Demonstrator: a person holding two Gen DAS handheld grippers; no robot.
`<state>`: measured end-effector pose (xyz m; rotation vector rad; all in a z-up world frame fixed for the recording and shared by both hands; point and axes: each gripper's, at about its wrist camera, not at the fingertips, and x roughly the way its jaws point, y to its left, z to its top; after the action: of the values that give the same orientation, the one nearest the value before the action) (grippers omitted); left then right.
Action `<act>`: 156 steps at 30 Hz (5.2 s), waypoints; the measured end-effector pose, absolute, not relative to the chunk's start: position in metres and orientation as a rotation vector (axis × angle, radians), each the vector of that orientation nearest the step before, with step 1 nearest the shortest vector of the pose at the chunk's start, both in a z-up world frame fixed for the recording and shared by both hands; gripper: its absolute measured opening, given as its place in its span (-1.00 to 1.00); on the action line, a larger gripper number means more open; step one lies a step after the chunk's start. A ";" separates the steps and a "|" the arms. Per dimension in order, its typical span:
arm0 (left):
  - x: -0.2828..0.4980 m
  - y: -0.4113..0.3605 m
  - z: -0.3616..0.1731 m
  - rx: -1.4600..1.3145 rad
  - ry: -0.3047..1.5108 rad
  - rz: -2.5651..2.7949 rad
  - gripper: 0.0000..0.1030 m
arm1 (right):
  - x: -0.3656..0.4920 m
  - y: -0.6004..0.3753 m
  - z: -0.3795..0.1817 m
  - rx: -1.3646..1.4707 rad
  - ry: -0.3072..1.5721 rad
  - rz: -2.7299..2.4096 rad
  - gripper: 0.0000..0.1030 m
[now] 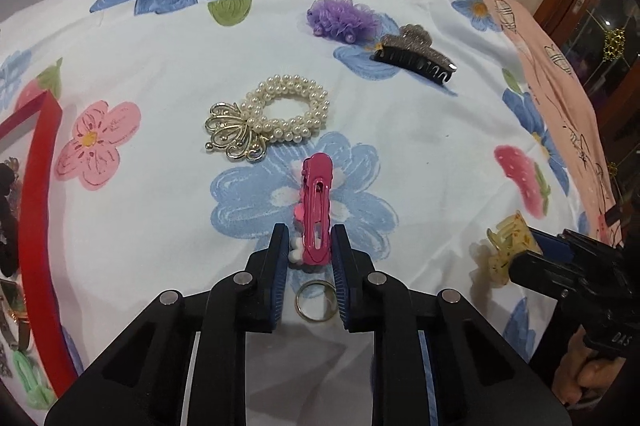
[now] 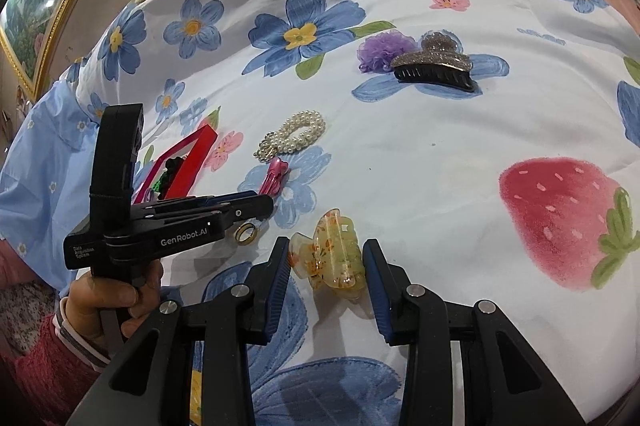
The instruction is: Organize jewelry
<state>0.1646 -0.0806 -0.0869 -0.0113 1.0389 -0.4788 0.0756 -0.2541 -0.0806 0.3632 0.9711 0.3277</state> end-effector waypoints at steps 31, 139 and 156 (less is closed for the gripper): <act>0.074 0.077 -0.030 -0.246 0.879 -0.258 -0.63 | 0.078 -0.140 -0.042 0.226 0.946 0.555 -0.28; 0.064 0.216 -0.098 -0.353 1.054 -0.006 -0.21 | 0.119 0.063 -0.092 0.006 1.141 0.798 -0.18; 0.040 0.223 -0.073 -0.394 0.971 0.036 0.35 | 0.112 0.042 -0.073 0.057 1.078 0.777 -0.06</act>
<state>0.0403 0.2227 -0.0727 -0.3943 0.9709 0.0360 0.1120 0.0424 -0.0729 0.0572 1.0781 0.7766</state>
